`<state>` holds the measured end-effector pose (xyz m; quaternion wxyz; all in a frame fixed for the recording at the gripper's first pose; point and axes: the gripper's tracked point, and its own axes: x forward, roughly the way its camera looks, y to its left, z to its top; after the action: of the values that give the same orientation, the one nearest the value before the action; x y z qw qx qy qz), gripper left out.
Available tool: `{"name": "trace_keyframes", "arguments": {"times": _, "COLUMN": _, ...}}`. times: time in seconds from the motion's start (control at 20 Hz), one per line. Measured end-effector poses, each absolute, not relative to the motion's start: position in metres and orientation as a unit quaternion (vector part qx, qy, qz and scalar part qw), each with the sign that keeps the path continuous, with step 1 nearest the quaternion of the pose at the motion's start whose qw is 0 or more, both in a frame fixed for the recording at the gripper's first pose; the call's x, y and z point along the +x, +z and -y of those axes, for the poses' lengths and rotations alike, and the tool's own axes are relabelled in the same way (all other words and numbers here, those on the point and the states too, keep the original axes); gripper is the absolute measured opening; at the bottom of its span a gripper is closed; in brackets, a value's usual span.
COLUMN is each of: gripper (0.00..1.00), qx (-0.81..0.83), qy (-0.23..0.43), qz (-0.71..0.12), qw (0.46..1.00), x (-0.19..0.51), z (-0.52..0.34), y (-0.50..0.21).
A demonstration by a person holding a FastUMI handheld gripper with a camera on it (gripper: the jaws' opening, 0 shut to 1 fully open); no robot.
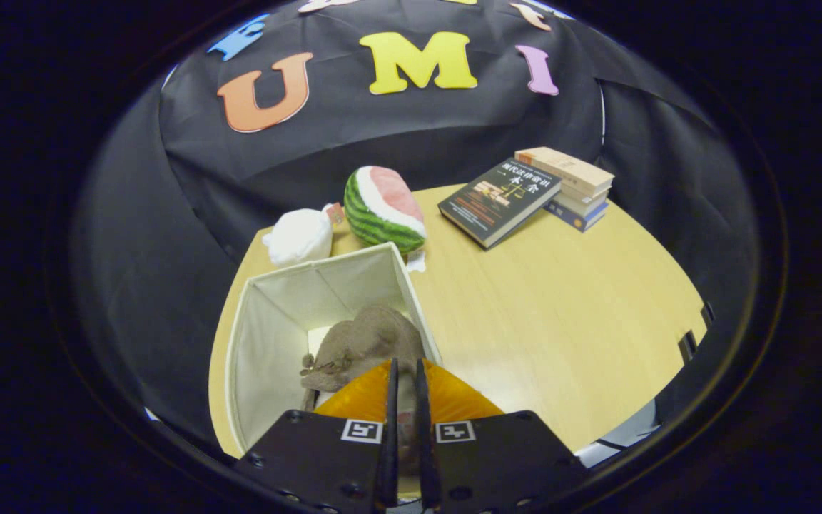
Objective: Open the storage box then place both shoes into the box .Put the left shoe in first, then the right shoe, with the right side of both shoes facing outward in a uniform manner.
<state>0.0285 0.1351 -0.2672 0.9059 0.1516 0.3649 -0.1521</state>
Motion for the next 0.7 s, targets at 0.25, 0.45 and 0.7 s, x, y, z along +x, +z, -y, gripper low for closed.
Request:
{"name": "trace_keyframes", "arguments": {"times": 0.25, "gripper": 0.3, "qx": 0.138, "qy": -0.131, "qz": -0.33, "qw": 0.925, "x": 0.034, "z": -0.128, "y": -0.242}}
{"name": "trace_keyframes", "arguments": {"times": 0.45, "gripper": 0.64, "qx": 0.115, "qy": -0.094, "qz": -0.298, "qw": 0.943, "x": 0.032, "z": -0.126, "y": -0.214}}
{"name": "trace_keyframes", "arguments": {"times": 0.7, "gripper": 0.87, "qx": 0.077, "qy": -0.076, "qz": -0.232, "qw": 0.967, "x": 0.018, "z": -0.097, "y": -0.163}}
